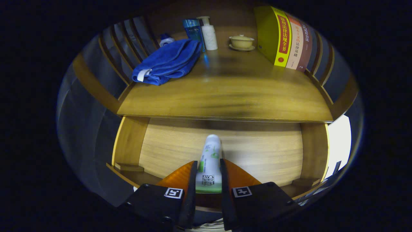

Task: Pull open the drawer, take out the items inside it, and place them on the countertop above the cabinet.

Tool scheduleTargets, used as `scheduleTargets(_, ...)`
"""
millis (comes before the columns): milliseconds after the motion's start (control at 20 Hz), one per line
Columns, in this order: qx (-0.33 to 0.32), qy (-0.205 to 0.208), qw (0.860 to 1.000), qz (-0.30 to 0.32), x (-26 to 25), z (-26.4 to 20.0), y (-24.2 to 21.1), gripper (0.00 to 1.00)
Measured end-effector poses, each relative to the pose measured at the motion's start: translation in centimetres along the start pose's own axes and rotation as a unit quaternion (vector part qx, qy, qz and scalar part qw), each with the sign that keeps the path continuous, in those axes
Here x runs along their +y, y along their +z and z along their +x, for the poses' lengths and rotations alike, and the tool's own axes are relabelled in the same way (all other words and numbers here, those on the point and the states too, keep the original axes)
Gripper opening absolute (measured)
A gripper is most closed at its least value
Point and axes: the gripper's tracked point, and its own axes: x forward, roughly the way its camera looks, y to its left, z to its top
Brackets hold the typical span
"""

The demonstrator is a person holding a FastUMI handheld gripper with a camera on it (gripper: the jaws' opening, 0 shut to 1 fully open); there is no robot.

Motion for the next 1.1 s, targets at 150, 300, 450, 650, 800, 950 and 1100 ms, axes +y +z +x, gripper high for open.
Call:
scheduleTargets(150, -0.035, -0.053, 0.997, -0.036, -3.5, -2.2, 1.0, 0.09)
scheduleTargets(300, -0.022, -0.048, 0.997, -0.048, -3.3, -1.7, -0.1, 0.10)
scheduleTargets(450, 0.004, -0.040, 0.999, -0.009, -1.5, 0.9, -1.3, 0.40)
scheduleTargets(650, 0.044, -0.068, 0.997, 0.012, -0.8, 5.3, -2.2, 0.69)
scheduleTargets(800, 0.056, -0.084, 0.995, 0.022, -0.5, 7.9, -2.6, 0.71)
scheduleTargets(950, 0.063, -0.105, 0.992, 0.019, -0.7, 9.3, -2.7, 0.72)
scheduleTargets(1100, 0.067, -0.112, 0.991, 0.020, -1.1, 10.3, -2.8, 0.77)
